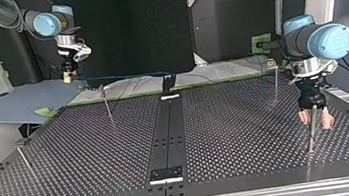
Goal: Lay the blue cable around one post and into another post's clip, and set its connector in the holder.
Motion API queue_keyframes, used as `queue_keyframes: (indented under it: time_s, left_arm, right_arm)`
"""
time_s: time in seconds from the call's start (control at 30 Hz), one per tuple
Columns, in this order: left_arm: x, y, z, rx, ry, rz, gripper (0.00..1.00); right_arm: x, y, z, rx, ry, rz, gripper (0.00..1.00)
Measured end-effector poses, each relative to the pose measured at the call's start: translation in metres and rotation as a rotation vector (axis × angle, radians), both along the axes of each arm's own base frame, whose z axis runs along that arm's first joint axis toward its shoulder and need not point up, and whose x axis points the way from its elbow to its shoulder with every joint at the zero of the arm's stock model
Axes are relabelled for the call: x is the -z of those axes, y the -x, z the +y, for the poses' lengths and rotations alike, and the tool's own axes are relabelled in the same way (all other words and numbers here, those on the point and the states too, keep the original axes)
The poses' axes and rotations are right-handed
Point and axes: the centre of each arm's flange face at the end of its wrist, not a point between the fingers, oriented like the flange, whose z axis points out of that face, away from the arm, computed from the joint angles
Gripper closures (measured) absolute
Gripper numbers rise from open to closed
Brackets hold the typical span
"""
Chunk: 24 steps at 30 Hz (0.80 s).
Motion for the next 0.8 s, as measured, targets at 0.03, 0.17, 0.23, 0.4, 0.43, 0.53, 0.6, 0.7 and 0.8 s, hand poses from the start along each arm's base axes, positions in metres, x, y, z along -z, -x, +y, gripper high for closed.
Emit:
queue_keyframes:
  time_s: [0.03,0.17,0.23,0.4,0.43,0.53,0.6,0.7,0.8]
  left_arm:
    - [0.000,0.000,0.000,0.000,0.000,0.000,0.00]
    - [0.000,0.000,0.000,0.000,0.004,-0.001,0.00]
    - [0.000,0.000,0.000,0.001,0.005,-0.001,0.00]
    - [0.000,0.000,-0.001,0.002,0.006,0.000,0.00]
    - [0.000,0.000,-0.001,0.002,0.006,0.000,0.00]
    - [0.000,0.000,-0.001,0.003,0.006,0.000,0.00]
    - [0.000,0.000,-0.001,0.003,0.006,0.000,0.00]
    - [0.000,0.000,-0.001,0.003,0.006,-0.001,0.00]
    - [0.000,0.000,-0.001,0.002,0.006,-0.001,0.00]
  right_arm:
    - [0.002,0.000,0.000,-0.001,-0.001,0.000,1.00]
    - [0.005,-0.001,0.000,-0.012,0.005,-0.003,1.00]
    - [0.010,-0.002,0.000,-0.021,0.005,-0.005,1.00]
    - [0.026,-0.007,0.002,-0.052,-0.010,0.009,1.00]
    - [0.029,-0.008,0.001,-0.063,-0.011,0.016,1.00]
    - [0.030,-0.011,-0.005,-0.089,-0.008,0.039,1.00]
    - [0.029,-0.012,-0.010,-0.103,-0.004,0.053,1.00]
    - [0.026,-0.013,-0.021,-0.121,0.002,0.080,1.00]
    - [0.024,-0.011,-0.027,-0.124,-0.004,0.100,1.00]
